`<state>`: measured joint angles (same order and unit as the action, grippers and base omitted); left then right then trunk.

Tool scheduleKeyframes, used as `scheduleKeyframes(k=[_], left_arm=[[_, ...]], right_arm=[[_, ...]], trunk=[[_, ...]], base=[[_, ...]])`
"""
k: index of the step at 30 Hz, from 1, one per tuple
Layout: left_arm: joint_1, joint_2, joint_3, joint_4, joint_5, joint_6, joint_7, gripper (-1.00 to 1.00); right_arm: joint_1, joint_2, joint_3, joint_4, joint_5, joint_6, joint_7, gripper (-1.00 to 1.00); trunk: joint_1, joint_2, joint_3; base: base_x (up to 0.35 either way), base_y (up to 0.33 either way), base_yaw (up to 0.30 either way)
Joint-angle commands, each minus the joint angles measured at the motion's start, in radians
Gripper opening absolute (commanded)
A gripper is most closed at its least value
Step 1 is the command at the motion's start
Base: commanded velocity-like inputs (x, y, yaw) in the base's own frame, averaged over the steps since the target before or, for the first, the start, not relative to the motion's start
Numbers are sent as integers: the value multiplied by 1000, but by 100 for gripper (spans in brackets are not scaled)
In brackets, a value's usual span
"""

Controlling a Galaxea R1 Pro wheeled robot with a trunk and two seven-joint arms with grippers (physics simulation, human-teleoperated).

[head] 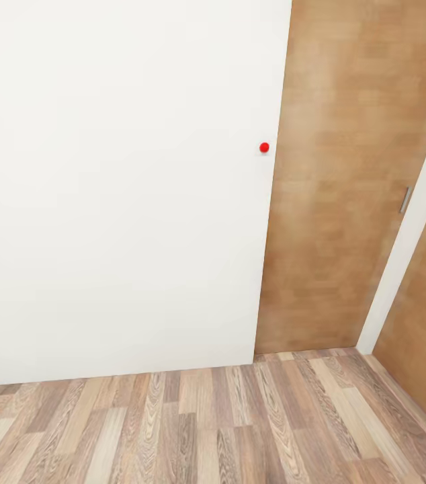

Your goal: Put all the toys in the child's room - the three board games (two on the bed and one on the table), the two jigsaw puzzles on the table, and the tennis ball on the table - inside the toy box on the table in the child's room.

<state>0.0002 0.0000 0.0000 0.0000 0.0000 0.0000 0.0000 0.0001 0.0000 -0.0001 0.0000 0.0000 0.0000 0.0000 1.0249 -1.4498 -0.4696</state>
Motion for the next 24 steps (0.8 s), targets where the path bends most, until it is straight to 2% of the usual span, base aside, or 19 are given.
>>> scheduleKeyframes(k=[1, 8, 15, 24], left_arm=[[0, 0, 0, 0, 0, 0, 0, 100], [-2, -6, 4, -1, 2, -2, -3, 100], [-2, -26, 3, -1, 2, -2, -3, 100], [-2, -29, 3, -2, 2, -1, -3, 100]], right_arm=[[0, 0, 0, 0, 0, 0, 0, 100], [-2, 5, -2, 0, -9, -2, 7, 100], [-2, 42, -3, -4, -8, -4, 9, 100], [-2, 47, -2, -4, -10, -4, 9, 100]], trunk=[[0, 0, 0], [0, 0, 0], [0, 0, 0], [0, 0, 0]], base=[[0, 0, 0], [0, 0, 0], [0, 0, 0], [0, 0, 0]])
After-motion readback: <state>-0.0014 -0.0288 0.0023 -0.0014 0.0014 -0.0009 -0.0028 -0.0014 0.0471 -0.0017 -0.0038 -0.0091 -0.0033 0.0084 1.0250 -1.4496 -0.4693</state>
